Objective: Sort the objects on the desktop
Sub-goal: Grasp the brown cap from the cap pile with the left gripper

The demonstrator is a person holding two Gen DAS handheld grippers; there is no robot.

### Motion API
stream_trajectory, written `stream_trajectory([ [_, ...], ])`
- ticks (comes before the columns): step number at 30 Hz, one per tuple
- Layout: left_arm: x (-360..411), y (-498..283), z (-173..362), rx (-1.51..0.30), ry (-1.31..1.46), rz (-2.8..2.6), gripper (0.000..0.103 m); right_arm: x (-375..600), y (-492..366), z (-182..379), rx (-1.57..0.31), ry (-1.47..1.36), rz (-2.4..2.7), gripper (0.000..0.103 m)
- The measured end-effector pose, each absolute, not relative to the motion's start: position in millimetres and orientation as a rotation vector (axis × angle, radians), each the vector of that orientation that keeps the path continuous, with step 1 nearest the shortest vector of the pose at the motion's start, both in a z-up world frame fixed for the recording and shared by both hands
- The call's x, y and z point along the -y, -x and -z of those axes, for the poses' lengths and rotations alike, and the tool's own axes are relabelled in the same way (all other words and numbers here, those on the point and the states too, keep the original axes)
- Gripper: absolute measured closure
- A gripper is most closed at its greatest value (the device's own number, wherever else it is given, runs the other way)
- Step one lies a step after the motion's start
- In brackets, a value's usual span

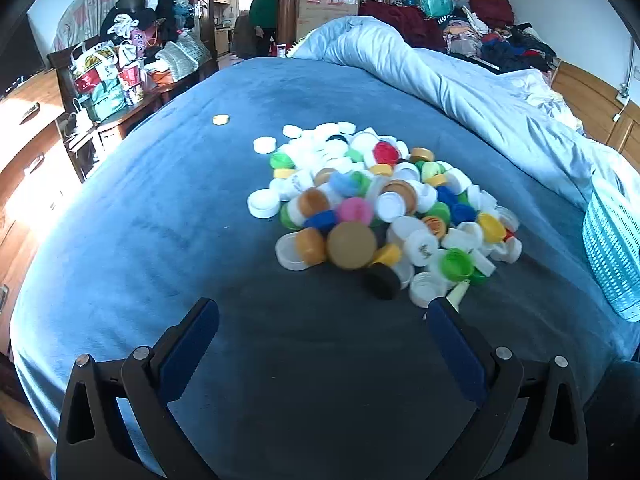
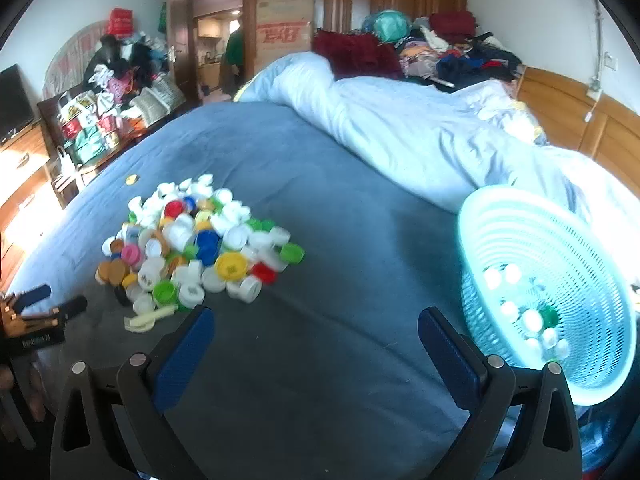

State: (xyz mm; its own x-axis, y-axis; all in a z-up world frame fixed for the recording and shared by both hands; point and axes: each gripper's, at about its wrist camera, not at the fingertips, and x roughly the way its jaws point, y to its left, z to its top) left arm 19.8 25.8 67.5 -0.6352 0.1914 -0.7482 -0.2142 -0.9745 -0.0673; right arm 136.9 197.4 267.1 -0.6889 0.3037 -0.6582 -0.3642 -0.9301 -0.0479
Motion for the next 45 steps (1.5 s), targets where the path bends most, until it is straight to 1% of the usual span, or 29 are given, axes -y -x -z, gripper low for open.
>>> stream_trajectory([
  [4,-33.2,-22.7,-78.5,-0.039,1.185,-2.644,0.002,-203.7,-143.5,-284.5,-0.097,0.941,-2.573,0.0],
  [8,-35.9,-22.0,-84.6,-0.059,1.169,-2.646,0.002,-207.6,-144.6,-288.9,-0.118,0.929,-2.591,0.0],
  [11,-29.0,-15.9,-81.8,-0.057,1.167,-2.653,0.002,-207.7,-144.5,-276.4,-0.168,0.953,-2.65,0.0],
  [14,-12.9,-3.7,-74.0,-0.08,1.184,-2.65,0.002,-204.2,-148.2,-255.8,-0.179,0.993,-2.674,0.0],
  [16,-2.5,2.3,-69.8,-0.081,1.175,-2.64,0.005,-201.4,-152.7,-241.8,-0.194,1.01,-2.69,0.0],
  [19,11.3,16.2,-64.1,-0.071,1.182,-2.618,0.007,-196.9,-154.4,-224.8,-0.212,1.042,-2.727,0.0],
  [20,13.7,21.0,-61.9,-0.07,1.18,-2.608,0.01,-196.1,-154.6,-220.8,-0.226,1.053,-2.742,0.0],
  [22,14.6,27.9,-57.9,-0.055,1.178,-2.571,0.02,-192.7,-152.3,-212.2,-0.23,1.073,-2.762,0.0],
  [23,14.2,32.6,-55.7,-0.031,1.176,-2.534,0.033,-190.2,-151.1,-208.2,-0.222,1.081,-2.775,0.0],
  [24,13.3,37.5,-52.2,-0.009,1.188,-2.496,0.04,-189.0,-149.3,-203.9,-0.218,1.094,-2.776,0.001],
  [28,1.6,48.8,-39.1,-0.045,1.206,-2.432,0.048,-192.1,-146.0,-191.3,-0.254,1.154,-2.757,0.001],
  [31,-11.6,53.2,-29.3,-0.123,1.209,-2.397,0.056,-195.8,-146.8,-188.0,-0.265,1.163,-2.747,0.001],
  [32,-13.6,56.3,-24.7,-0.142,1.23,-2.391,0.065,-196.6,-146.3,-186.1,-0.274,1.173,-2.746,0.001],
  [33,-14.2,57.5,-21.1,-0.155,1.242,-2.393,0.07,-197.1,-145.6,-184.1,-0.276,1.184,-2.743,0.002],
  [36,-11.3,55.4,-22.3,-0.153,1.251,-2.388,0.07,-196.8,-143.4,-181.7,-0.28,1.201,-2.744,0.004],
  [38,-9.5,47.8,-33.1,-0.162,1.229,-2.383,0.07,-195.4,-142.7,-181.2,-0.292,1.206,-2.762,0.007],
  [39,-8.3,42.5,-40.5,-0.158,1.211,-2.376,0.07,-194.8,-142.0,-180.4,-0.301,1.217,-2.772,0.011],
  [40,-6.6,34.7,-50.9,-0.151,1.184,-2.367,0.07,-193.3,-141.3,-179.6,-0.301,1.226,-2.776,0.012],
  [41,-6.7,25.7,-58.5,-0.201,1.163,-2.392,0.07,-191.2,-140.8,-178.9,-0.295,1.233,-2.778,0.012],
  [43,-8.2,25.2,-44.7,-0.366,1.271,-2.402,0.07,-188.3,-141.2,-177.6,-0.279,1.235,-2.781,0.012],
  [44,-2.5,25.5,-38.4,-0.355,1.334,-2.388,0.07,-187.4,-140.8,-177.6,-0.278,1.233,-2.785,0.012],
  [45,3.7,20.5,-42.0,-0.292,1.32,-2.368,0.07,-186.4,-140.1,-177.7,-0.279,1.234,-2.79,0.012],
])
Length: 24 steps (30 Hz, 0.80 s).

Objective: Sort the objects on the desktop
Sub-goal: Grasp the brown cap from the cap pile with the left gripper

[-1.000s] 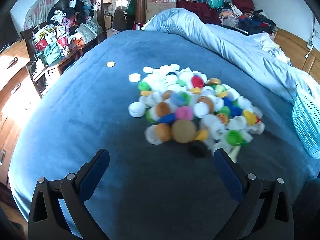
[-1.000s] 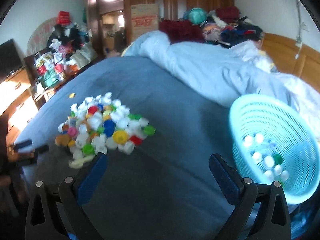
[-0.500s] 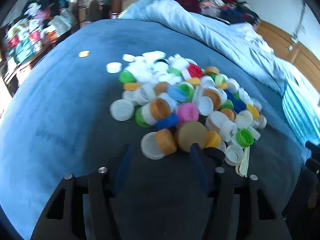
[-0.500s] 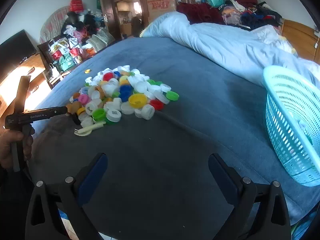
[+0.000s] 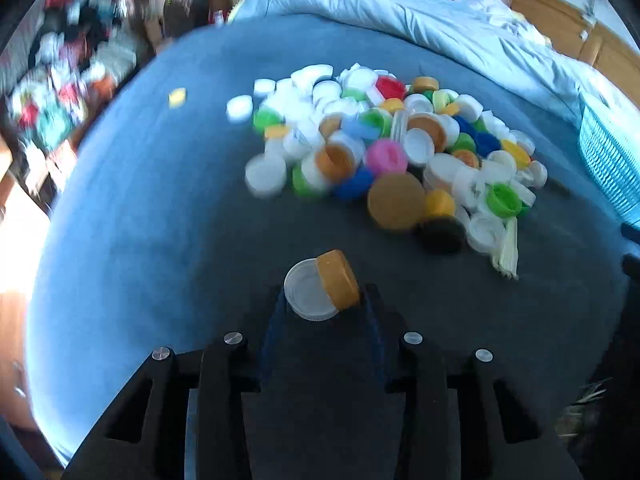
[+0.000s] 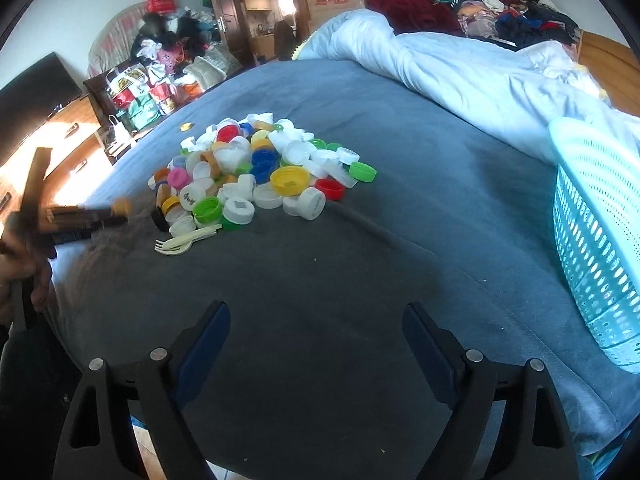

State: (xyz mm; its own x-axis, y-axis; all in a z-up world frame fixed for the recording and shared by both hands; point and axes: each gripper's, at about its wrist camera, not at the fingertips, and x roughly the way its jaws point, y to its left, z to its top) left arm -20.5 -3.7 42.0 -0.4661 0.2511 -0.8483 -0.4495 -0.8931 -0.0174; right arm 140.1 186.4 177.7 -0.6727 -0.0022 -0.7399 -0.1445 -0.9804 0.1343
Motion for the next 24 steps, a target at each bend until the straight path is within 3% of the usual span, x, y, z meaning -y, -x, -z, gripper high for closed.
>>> stream_trajectory([
  [4,11.2,4.2,-52.9,-0.254,1.271,-2.39,0.069,-182.0,-139.9,-178.9,-0.266,1.236,-2.809,0.012],
  [7,11.6,-7.8,-68.7,-0.106,1.163,-2.29,0.067,-180.0,-139.0,-177.8,-0.256,1.245,-2.809,0.012],
  [8,2.2,-9.1,-62.1,-0.251,1.193,-2.321,0.056,-179.9,-139.0,-177.7,-0.251,1.245,-2.806,0.012],
  [10,-8.3,-4.1,-44.9,-0.485,1.273,-2.403,0.057,-179.4,-138.6,-176.7,-0.24,1.242,-2.794,0.01],
  [13,4.3,-7.1,-48.9,-0.294,1.23,-2.368,0.056,-180.2,-139.6,-177.6,-0.252,1.242,-2.804,0.01],
  [17,13.9,-4.5,-49.1,-0.186,1.206,-2.413,0.056,-179.5,-139.8,-177.8,-0.264,1.243,-2.82,0.01],
  [24,-11.4,-7.3,-43.2,-0.24,1.18,-2.32,0.057,-168.5,-138.3,-175.1,-0.245,1.269,-2.862,0.01],
])
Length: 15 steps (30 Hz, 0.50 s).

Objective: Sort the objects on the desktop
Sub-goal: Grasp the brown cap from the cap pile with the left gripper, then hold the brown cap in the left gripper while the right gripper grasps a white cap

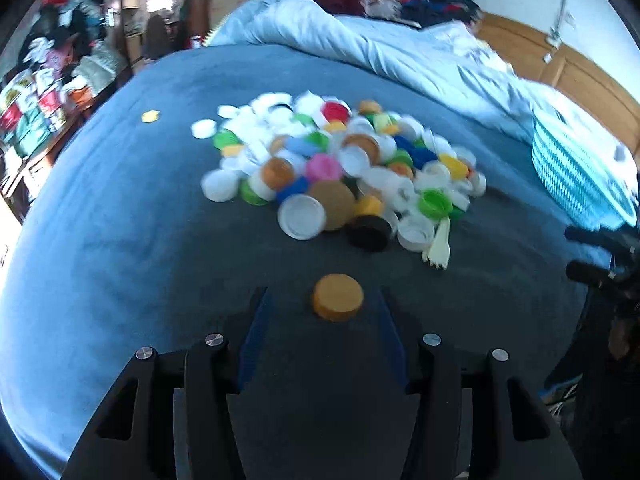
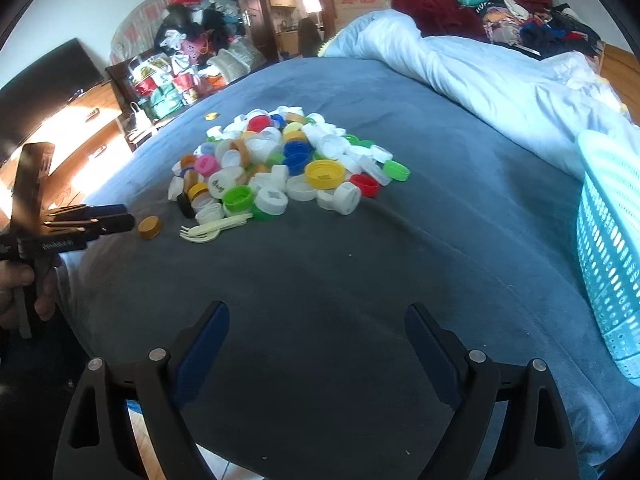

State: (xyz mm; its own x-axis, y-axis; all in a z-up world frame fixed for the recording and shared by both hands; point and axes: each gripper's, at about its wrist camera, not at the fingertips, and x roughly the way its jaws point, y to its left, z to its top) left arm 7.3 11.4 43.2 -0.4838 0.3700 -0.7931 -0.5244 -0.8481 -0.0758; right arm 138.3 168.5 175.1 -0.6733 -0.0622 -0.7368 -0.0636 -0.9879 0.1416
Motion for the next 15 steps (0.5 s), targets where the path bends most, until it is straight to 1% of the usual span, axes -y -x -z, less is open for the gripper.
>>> stream_trajectory([
  [5,-20.3,-2.6,-26.3,-0.264,1.211,-2.359,0.057,-165.6,-135.1,-171.7,-0.239,1.291,-2.864,0.011],
  [10,-30.1,-5.8,-23.0,-0.329,1.215,-2.422,0.056,-165.6,-132.2,-167.1,-0.251,1.31,-2.857,0.011],
  [15,-29.6,-6.5,-22.8,-0.328,1.214,-2.443,0.056,-163.9,-133.6,-168.6,-0.24,1.301,-2.866,0.011],
])
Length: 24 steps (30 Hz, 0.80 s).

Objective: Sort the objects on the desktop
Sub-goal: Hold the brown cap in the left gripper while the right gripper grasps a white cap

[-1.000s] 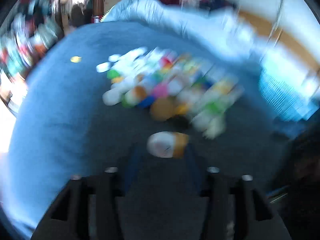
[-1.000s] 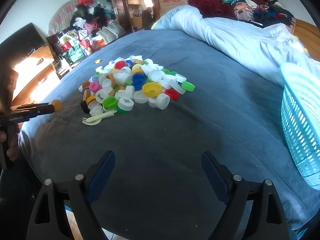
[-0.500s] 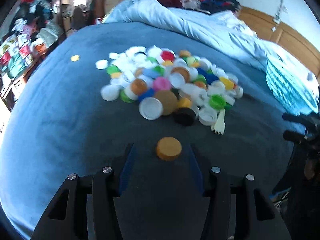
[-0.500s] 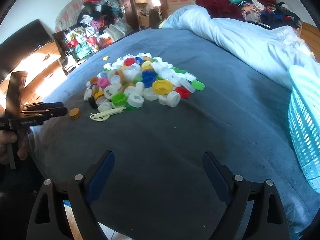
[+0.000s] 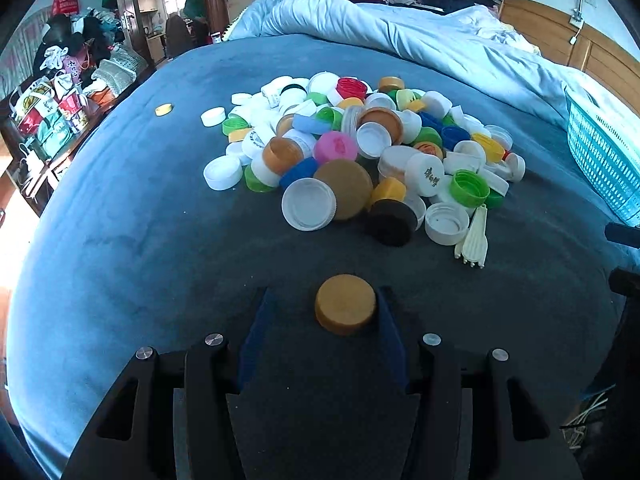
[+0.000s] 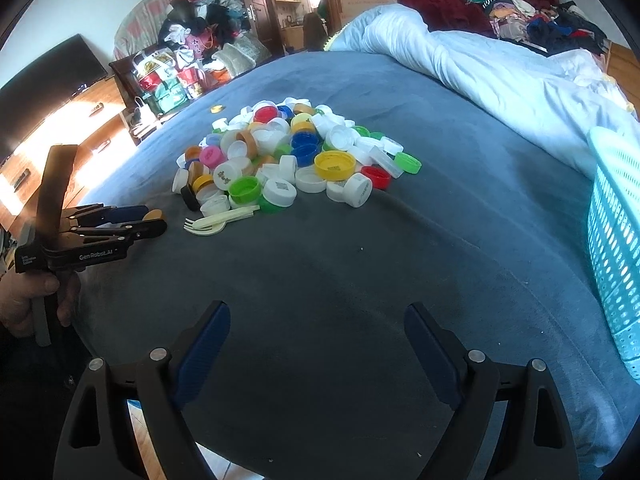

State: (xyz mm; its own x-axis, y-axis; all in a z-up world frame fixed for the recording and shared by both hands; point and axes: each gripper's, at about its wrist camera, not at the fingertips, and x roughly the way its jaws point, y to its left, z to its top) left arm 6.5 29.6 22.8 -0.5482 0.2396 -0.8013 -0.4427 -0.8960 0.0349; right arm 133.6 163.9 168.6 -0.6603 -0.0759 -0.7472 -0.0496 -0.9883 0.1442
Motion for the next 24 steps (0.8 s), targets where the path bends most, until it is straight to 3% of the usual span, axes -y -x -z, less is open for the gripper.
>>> stream_trajectory([
  [24,-26.3,-7.8,-26.0,-0.305,1.206,-2.457,0.058,-166.8,-134.2,-170.3,0.255,-1.275,2.847,0.011],
])
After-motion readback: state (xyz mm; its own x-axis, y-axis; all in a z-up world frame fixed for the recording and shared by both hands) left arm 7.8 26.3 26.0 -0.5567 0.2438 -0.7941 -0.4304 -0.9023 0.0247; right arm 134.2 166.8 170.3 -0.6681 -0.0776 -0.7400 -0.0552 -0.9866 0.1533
